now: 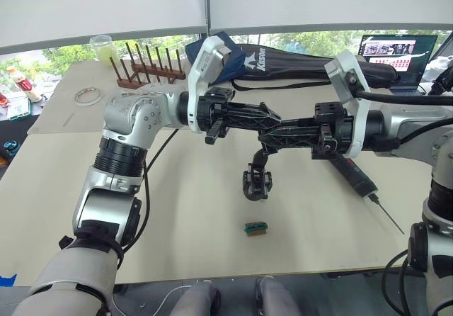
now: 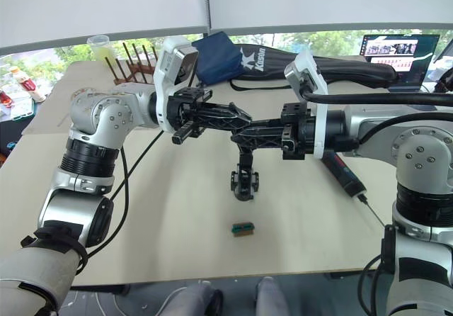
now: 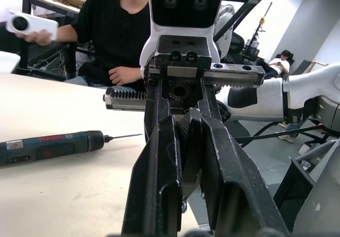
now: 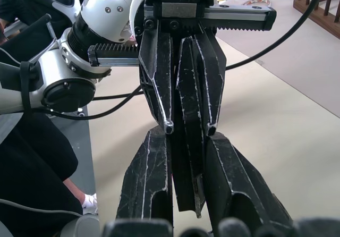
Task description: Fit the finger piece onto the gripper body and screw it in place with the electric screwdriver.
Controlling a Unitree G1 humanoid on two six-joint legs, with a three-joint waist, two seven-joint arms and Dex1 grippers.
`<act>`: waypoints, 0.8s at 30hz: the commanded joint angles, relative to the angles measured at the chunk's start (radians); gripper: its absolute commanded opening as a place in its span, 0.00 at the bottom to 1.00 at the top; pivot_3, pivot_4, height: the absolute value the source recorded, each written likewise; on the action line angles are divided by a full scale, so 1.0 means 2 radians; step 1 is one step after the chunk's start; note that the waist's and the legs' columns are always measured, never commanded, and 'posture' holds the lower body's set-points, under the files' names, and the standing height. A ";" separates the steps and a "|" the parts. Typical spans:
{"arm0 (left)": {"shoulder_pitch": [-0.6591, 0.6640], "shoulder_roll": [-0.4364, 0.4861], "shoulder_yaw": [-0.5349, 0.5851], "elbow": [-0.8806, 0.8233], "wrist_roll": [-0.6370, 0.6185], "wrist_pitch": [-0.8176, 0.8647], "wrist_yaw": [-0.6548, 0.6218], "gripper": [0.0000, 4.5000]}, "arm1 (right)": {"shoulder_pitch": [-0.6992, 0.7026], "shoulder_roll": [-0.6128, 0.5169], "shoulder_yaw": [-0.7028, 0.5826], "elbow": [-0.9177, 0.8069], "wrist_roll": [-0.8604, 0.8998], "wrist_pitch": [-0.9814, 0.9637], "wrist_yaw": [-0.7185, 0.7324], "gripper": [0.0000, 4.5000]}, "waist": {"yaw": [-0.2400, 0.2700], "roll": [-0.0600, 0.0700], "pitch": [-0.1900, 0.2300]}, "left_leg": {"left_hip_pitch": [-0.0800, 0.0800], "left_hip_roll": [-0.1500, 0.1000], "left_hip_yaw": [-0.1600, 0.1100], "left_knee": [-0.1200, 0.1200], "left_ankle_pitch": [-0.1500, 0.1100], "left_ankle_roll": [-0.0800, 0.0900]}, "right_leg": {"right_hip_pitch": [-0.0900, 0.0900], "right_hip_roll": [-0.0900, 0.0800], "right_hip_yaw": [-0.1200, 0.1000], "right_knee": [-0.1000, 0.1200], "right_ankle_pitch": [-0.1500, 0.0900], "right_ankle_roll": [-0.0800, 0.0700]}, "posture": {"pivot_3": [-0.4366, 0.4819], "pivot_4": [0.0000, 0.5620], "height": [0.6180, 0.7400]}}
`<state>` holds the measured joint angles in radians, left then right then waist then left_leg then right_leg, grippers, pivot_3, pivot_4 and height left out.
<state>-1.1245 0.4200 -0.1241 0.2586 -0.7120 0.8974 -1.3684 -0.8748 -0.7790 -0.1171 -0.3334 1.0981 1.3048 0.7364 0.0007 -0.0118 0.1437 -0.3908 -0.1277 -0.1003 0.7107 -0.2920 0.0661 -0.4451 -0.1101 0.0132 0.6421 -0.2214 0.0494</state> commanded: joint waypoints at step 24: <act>0.081 0.081 -0.077 0.056 0.171 -0.299 -0.123 1.00 | 0.169 -0.011 -0.004 -0.074 -0.155 -0.284 0.122 0.09 | -0.001 0.000 0.000 | 0.000 0.000 0.001 0.000 0.000 0.000 | -0.002 0.000 -0.001 0.001 0.000 0.000 | 0.48 0.27 1.00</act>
<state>-0.9778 0.5838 -0.2627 0.3716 -0.4106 0.3927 -1.6001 -0.5368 -0.7935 -0.0905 -0.4574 0.7975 0.7894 0.9685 -0.0006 -0.0118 0.1436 -0.3918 -0.1278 -0.0991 0.7108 -0.2919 0.0659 -0.4494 -0.1094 0.0114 0.6438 -0.2214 0.0494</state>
